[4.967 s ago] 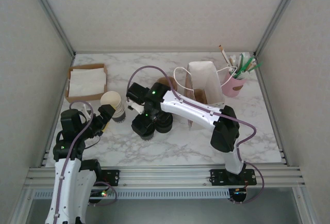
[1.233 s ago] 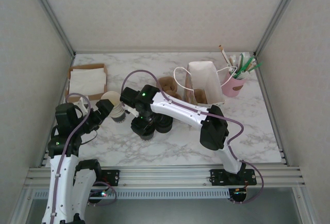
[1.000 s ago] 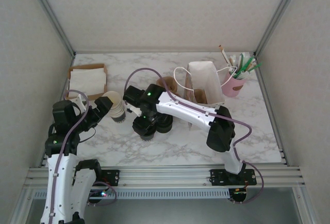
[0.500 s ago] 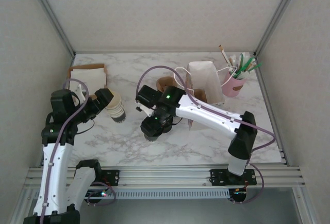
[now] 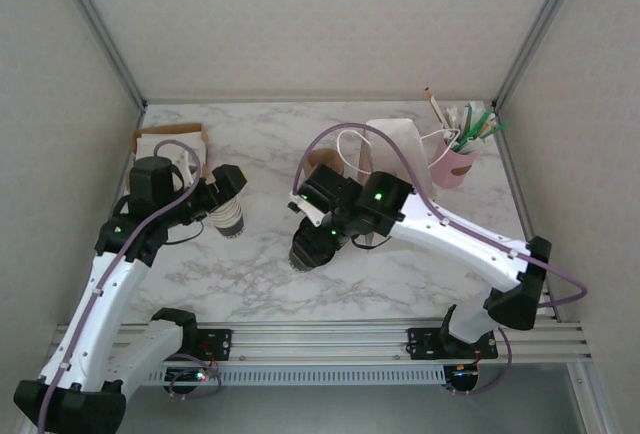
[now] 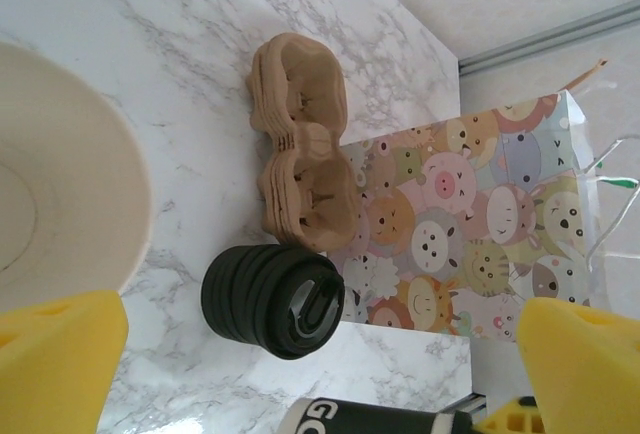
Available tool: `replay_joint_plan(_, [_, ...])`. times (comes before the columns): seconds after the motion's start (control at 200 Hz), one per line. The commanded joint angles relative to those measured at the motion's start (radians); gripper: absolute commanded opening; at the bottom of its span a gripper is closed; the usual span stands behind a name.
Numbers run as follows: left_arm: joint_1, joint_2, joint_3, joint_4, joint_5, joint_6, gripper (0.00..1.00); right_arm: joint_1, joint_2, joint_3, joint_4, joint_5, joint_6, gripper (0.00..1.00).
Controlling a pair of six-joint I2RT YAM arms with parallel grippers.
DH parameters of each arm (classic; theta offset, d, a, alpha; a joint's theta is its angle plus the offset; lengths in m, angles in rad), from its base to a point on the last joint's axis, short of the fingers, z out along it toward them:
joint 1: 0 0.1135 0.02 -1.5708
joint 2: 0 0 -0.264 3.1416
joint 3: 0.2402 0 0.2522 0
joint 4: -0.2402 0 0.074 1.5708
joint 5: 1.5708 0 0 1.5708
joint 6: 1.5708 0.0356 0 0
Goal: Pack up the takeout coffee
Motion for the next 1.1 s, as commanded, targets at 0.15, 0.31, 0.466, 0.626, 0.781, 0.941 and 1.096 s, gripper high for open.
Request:
replay_joint_plan(0.15, [-0.116, 0.068, 0.077, 0.081, -0.098, -0.038, 0.99, -0.005, -0.181, -0.018, -0.048, 0.015, 0.058, 0.73])
replay_joint_plan(0.31, [-0.182, 0.119, 0.112, 0.112, -0.129, -0.047, 0.99, -0.011, -0.252, 0.015, -0.094, 0.044, 0.075, 0.73])
replay_joint_plan(0.466, [-0.239, 0.171, 0.156, 0.137, -0.154, -0.048, 0.99, -0.016, -0.305, 0.073, -0.149, 0.095, 0.087, 0.73])
replay_joint_plan(0.626, [-0.267, 0.215, 0.182, 0.163, -0.158, -0.047, 0.99, -0.019, -0.351, 0.141, -0.180, 0.129, 0.093, 0.72])
replay_joint_plan(0.781, [-0.285, 0.253, 0.214, 0.184, -0.155, -0.042, 0.99, -0.023, -0.371, 0.214, -0.213, 0.198, 0.092, 0.71])
replay_joint_plan(0.941, [-0.313, 0.294, 0.252, 0.204, -0.154, -0.038, 0.99, -0.032, -0.373, 0.290, -0.245, 0.288, 0.089, 0.71])
replay_joint_plan(1.096, [-0.341, 0.327, 0.285, 0.224, -0.158, -0.036, 0.99, -0.043, -0.358, 0.353, -0.263, 0.366, 0.085, 0.70])
